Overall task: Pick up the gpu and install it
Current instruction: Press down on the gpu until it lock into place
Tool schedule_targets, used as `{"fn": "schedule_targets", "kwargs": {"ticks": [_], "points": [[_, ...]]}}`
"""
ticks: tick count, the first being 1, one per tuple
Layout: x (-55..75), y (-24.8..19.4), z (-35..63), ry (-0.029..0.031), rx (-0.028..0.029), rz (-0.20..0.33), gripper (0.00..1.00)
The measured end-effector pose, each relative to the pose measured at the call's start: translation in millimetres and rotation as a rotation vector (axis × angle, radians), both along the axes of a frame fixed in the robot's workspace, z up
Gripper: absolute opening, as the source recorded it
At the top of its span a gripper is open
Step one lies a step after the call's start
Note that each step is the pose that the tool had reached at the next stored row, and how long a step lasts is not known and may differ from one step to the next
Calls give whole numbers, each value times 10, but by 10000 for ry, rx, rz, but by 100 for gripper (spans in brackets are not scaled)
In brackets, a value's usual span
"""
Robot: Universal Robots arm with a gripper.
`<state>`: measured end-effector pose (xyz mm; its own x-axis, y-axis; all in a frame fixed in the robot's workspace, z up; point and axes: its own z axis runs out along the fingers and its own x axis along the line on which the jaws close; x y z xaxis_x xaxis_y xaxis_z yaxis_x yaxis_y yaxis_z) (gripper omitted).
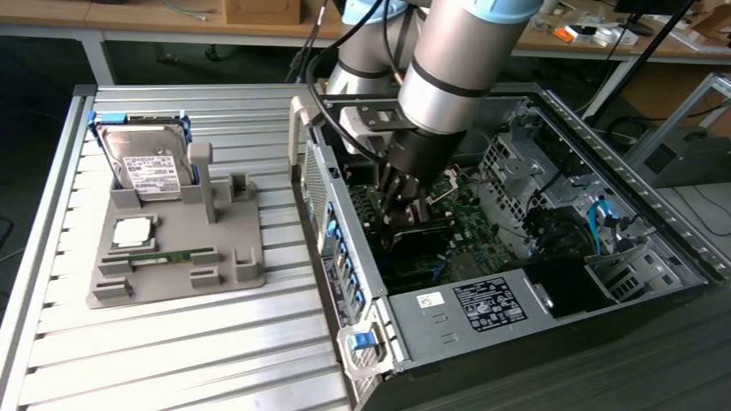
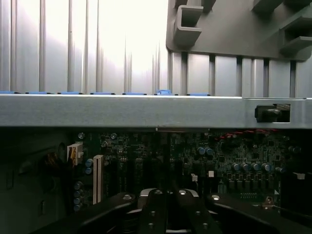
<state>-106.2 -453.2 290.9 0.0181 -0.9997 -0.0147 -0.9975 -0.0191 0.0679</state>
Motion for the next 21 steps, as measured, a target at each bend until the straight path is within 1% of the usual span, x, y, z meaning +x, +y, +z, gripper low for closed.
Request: {"fn": "schedule_targets", "kwargs": {"ticks": [1, 3, 9, 14, 21], "points": [[0, 30, -5, -2, 3, 0, 10], [-6, 70, -23, -1, 8, 2, 10], [-41, 130, -88, -2, 12, 2, 10], [-56, 137, -163, -2, 10, 2, 10], [-81, 132, -192, -1, 11, 2, 10]]}}
